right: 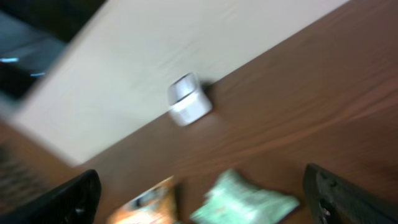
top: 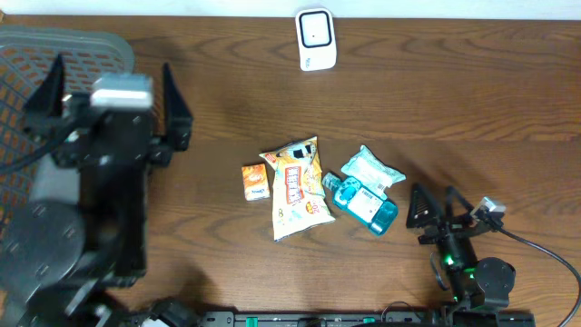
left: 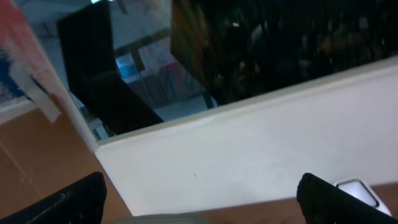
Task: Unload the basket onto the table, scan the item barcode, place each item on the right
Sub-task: 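Withdraw the left gripper back toward the basket side, then reach the right gripper over the items and grasp the snack bag, then lift the snack bag with the right gripper and turn it over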
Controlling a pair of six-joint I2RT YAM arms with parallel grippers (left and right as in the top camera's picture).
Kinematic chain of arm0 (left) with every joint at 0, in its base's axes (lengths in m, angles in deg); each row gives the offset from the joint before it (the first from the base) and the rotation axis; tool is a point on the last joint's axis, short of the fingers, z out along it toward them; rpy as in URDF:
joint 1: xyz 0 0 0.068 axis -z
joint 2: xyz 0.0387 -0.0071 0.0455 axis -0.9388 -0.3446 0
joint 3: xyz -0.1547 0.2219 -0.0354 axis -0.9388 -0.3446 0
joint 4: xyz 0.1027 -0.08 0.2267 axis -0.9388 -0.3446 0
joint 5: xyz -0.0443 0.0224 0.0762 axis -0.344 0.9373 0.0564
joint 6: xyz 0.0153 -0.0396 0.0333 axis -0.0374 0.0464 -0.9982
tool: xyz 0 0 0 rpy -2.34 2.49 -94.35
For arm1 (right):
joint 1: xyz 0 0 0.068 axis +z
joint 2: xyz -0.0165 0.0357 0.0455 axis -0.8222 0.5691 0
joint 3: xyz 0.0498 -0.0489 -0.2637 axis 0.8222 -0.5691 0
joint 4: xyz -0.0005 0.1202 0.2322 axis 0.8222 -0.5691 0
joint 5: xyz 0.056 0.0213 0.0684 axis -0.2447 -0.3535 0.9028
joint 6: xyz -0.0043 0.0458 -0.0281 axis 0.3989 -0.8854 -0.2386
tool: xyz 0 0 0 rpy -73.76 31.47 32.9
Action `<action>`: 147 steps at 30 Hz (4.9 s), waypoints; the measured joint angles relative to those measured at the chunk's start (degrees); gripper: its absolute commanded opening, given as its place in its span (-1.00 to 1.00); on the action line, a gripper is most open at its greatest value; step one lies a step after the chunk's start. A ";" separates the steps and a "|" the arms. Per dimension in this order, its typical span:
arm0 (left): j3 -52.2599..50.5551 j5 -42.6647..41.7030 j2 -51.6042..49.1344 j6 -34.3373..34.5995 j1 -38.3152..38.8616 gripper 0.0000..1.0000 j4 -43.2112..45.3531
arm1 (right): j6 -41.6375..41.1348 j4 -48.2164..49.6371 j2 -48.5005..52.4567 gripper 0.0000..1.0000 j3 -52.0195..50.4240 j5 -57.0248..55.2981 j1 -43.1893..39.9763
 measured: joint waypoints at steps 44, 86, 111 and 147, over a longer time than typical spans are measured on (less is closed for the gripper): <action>-8.76 -12.22 42.40 7.52 -30.03 0.96 2.34 | -4.15 1.57 0.00 0.98 0.92 30.38 0.00; -17.22 -12.20 48.72 28.41 -30.38 0.96 -6.99 | 15.65 -25.14 78.44 0.98 57.44 -30.53 51.91; -25.66 -12.20 48.72 37.33 -30.38 0.96 -24.83 | 3.41 -10.73 105.46 0.75 60.15 -35.17 55.15; -29.16 -16.63 48.72 37.33 -30.38 0.96 -36.28 | 0.37 -22.21 94.88 -0.97 60.39 0.85 37.88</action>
